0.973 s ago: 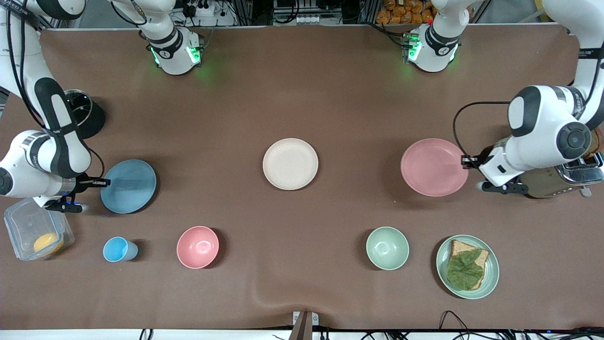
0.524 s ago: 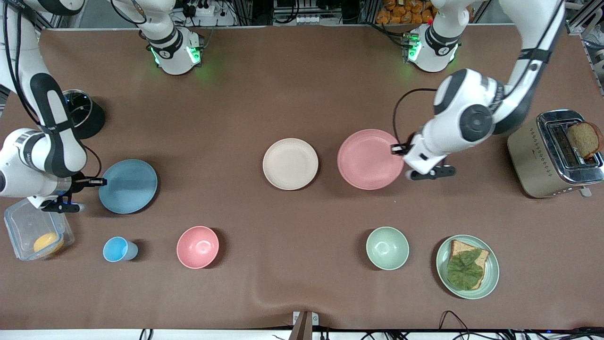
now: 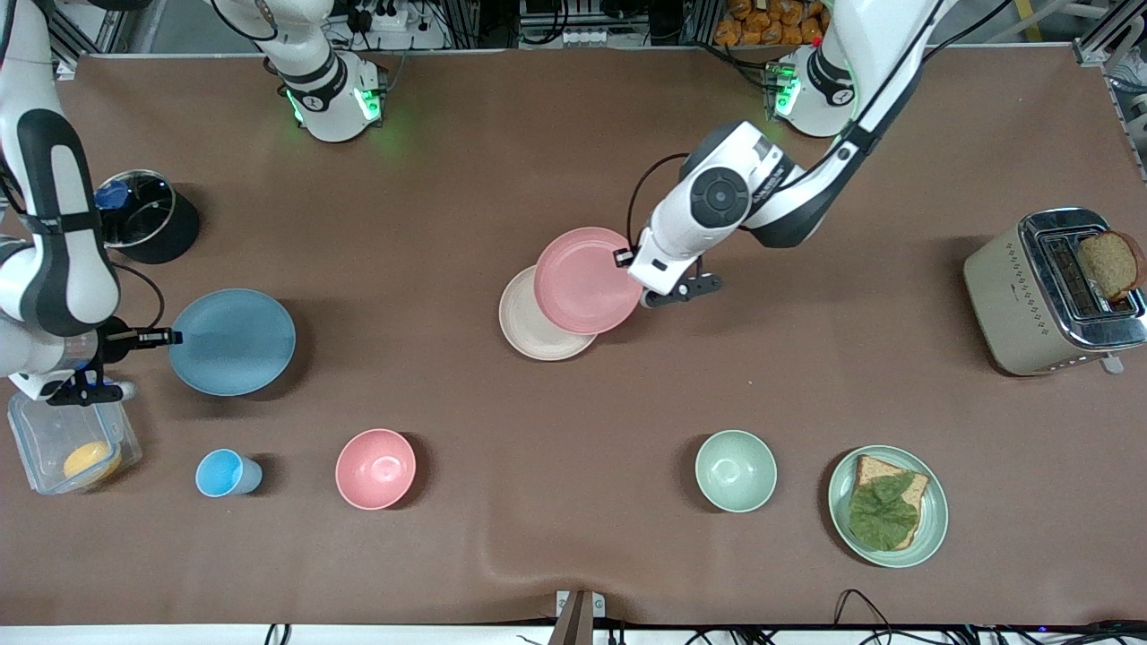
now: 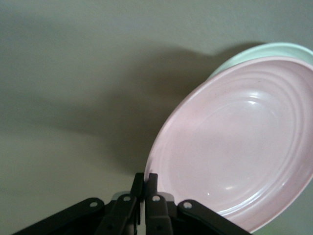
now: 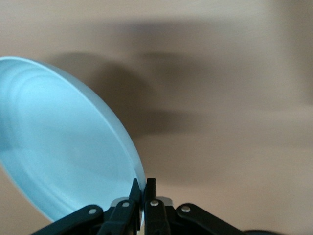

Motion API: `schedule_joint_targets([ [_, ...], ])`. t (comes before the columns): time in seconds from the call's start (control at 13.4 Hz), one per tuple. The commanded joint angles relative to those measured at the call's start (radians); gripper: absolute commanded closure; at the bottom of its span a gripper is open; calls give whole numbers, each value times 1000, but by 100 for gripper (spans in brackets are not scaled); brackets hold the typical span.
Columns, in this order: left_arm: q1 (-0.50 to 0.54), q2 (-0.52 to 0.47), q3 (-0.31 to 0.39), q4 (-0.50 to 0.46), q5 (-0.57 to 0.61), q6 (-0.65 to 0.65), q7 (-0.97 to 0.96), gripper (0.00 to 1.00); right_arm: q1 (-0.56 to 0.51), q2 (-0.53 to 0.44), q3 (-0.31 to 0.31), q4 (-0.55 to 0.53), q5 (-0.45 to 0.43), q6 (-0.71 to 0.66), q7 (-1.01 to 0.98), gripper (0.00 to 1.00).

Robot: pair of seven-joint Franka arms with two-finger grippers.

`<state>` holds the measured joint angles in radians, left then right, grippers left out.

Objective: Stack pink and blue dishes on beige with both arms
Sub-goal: 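Place the pink plate on the beige plate with the left gripper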

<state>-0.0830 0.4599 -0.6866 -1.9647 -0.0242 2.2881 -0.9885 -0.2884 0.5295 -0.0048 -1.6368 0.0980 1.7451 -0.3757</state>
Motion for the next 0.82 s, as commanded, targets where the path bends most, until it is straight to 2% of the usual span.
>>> schedule_joint_targets([
  [0.0,-35,68,7,7,1,89,-38,100,11,1,25,17,109,-102,-20,100],
  [0.22,-75,118,27,15,61,142,-73,100,55,-11,34,-33,164,-139,-18,100],
  [0.37,-75,150,35,26,81,163,-75,100,116,-68,46,-80,193,-116,-5,100],
  [0.52,-78,183,41,69,86,163,-75,100,165,-98,57,-123,209,-87,79,100],
  [0.75,-93,206,47,98,86,163,-75,100,306,-138,60,-167,230,-4,226,100],
])
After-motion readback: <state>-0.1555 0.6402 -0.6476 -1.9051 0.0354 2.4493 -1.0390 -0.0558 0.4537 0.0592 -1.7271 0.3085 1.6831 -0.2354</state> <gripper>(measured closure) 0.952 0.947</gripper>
